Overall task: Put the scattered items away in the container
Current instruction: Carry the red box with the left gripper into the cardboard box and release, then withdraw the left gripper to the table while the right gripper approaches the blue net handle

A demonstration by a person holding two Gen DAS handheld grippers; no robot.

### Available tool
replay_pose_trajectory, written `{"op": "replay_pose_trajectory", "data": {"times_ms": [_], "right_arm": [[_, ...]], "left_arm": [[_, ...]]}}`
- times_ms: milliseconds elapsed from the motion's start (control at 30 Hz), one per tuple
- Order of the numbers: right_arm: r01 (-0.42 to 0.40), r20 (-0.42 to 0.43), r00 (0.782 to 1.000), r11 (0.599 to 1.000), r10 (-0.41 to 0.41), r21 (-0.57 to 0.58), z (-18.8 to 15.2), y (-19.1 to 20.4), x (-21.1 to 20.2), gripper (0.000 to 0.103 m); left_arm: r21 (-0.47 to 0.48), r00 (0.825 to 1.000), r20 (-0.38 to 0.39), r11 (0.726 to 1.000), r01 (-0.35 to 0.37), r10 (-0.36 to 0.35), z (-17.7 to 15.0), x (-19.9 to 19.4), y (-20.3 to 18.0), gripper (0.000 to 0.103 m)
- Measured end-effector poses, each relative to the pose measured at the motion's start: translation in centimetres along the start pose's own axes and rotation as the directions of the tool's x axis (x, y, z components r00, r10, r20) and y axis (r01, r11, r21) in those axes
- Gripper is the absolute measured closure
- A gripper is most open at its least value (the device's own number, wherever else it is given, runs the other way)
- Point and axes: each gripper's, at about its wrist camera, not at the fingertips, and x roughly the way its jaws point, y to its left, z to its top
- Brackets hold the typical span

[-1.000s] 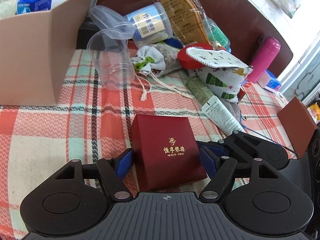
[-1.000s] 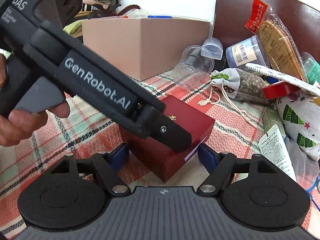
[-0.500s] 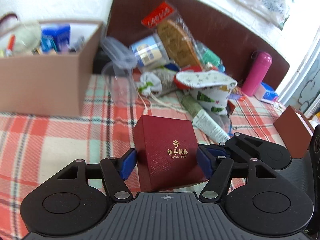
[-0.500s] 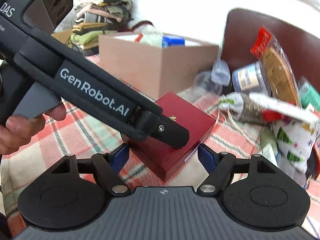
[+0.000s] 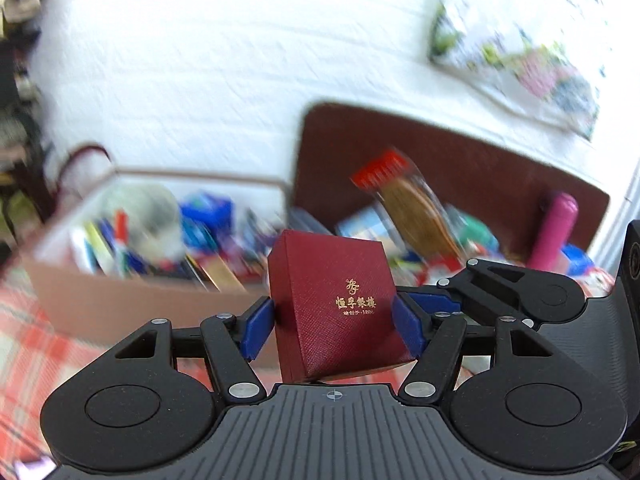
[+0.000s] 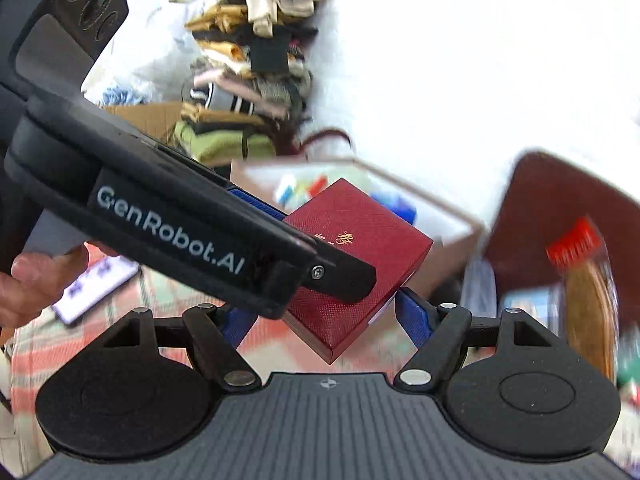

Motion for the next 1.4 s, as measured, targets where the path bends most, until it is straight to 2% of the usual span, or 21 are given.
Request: {"op": "replay_pose_trajectory", "data": {"times_ms": [167, 333, 567, 600, 700, 767, 833, 967, 1100, 1300, 1400], "right_arm": [[-0.039, 0.037, 0.999, 0.999, 0.038, 0.004, 4.9, -1.7, 4.7, 0.024], [-0.063, 0.041, 0.997, 0.998, 0.063, 0.002, 9.0, -2.5, 10.5, 0.024], [-0.09, 0.003, 0.996, 0.996, 0.09, 0.012, 11.5, -1.3, 18.0, 0.024], [-0.097, -0.001, 0.995, 0.995, 0.097, 0.027, 11.7, -1.2, 18.9, 0.024], [-0.12, -0.045, 0.991, 0.99, 0.124, 0.068, 12.0, -1.0, 21.8, 0.021], [-0.094, -0.09, 0.991, 0.994, 0.099, 0.057, 11.8, -0.7, 23.2, 0.019], [-0.081, -0.101, 0.991, 0.996, 0.084, 0.026, 11.0, -0.6, 23.2, 0.019], [-0.071, -0.123, 0.989, 0.996, 0.077, 0.052, 9.7, -1.3, 22.5, 0.019], [-0.071, -0.128, 0.989, 0.996, 0.077, 0.044, 9.3, -0.9, 21.5, 0.021], [-0.046, -0.04, 0.998, 0.998, 0.048, 0.036, 9.1, 0.5, 17.3, 0.021], [-0.023, 0.011, 1.0, 0.997, 0.022, 0.079, 8.0, 0.7, 14.1, 0.021]], "left_arm": [[-0.024, 0.997, 0.059, 0.999, -0.045, 0.046, 4.1, 0.8, 4.6, 0.036], [-0.047, 0.993, 0.072, 0.995, -0.089, 0.092, 7.0, 2.4, 9.8, 0.037], [-0.078, 0.986, 0.046, 0.985, -0.156, 0.16, 8.1, 5.1, 16.0, 0.037], [-0.083, 0.984, 0.046, 0.982, -0.168, 0.172, 8.1, 5.5, 16.7, 0.035], [-0.115, 0.976, 0.011, 0.969, -0.217, 0.219, 7.2, 6.6, 18.9, 0.012], [-0.13, 0.967, -0.021, 0.958, -0.256, 0.255, 6.4, 7.2, 20.0, 0.012], [-0.12, 0.964, -0.04, 0.956, -0.266, 0.264, 5.4, 7.2, 20.4, 0.012], [-0.109, 0.961, -0.073, 0.956, -0.273, 0.266, 3.9, 7.0, 20.2, 0.012], [-0.1, 0.966, -0.052, 0.961, -0.259, 0.255, 4.0, 5.9, 18.2, 0.012], [-0.081, 0.972, -0.02, 0.968, -0.236, 0.235, 4.1, 4.0, 14.7, 0.005], [-0.062, 0.98, -0.03, 0.978, -0.198, 0.197, 2.4, 3.6, 11.3, 0.003]]}}
